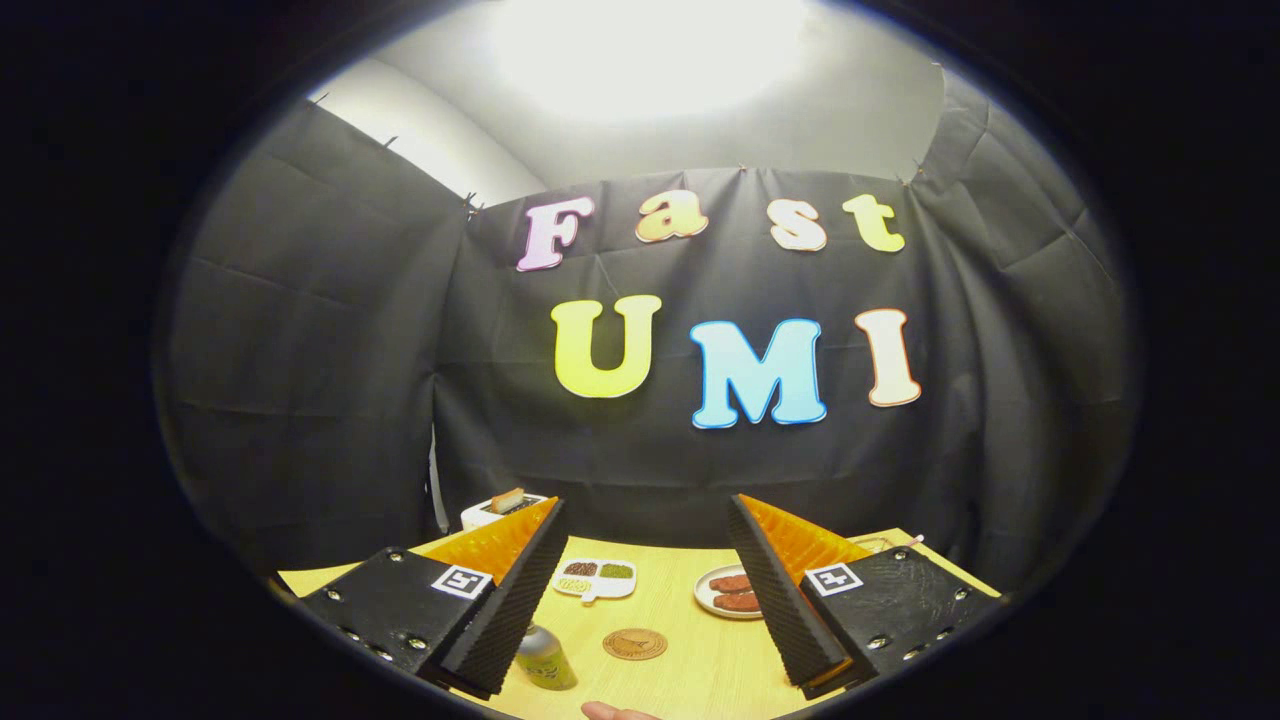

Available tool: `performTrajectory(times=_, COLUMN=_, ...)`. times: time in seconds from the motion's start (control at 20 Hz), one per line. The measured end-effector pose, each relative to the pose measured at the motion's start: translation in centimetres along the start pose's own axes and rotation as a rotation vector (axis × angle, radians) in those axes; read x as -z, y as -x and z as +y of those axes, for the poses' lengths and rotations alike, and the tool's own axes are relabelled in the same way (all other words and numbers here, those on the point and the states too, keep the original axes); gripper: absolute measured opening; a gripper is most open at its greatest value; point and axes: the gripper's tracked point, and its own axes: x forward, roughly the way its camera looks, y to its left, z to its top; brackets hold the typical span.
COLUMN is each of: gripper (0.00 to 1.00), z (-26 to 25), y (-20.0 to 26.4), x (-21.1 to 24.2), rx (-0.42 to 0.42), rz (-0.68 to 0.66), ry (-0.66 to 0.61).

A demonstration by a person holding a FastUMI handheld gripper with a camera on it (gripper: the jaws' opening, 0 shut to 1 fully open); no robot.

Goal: Take the bottle from table, then pour the juice into the cup, finally place the bottle on the coaster

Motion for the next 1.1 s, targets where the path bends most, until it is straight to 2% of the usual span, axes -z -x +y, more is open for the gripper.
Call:
performTrajectory(times=0.25, gripper=0.98, z=1.8, y=-0.3, x=4.8, rx=-0.006, rz=0.033, ry=0.020)
performTrajectory(times=0.45, gripper=0.98, z=2.0, y=-1.2, x=5.8, rx=0.067, rz=0.012, ry=0.013)
performTrajectory(times=0.75, gripper=0.99, z=5.7, y=-3.6, x=8.0, rx=0.121, rz=-0.003, ry=-0.026)
performTrajectory(times=1.1, gripper=0.98, z=9.1, y=-5.8, x=16.0, rx=0.099, rz=0.066, ry=0.028)
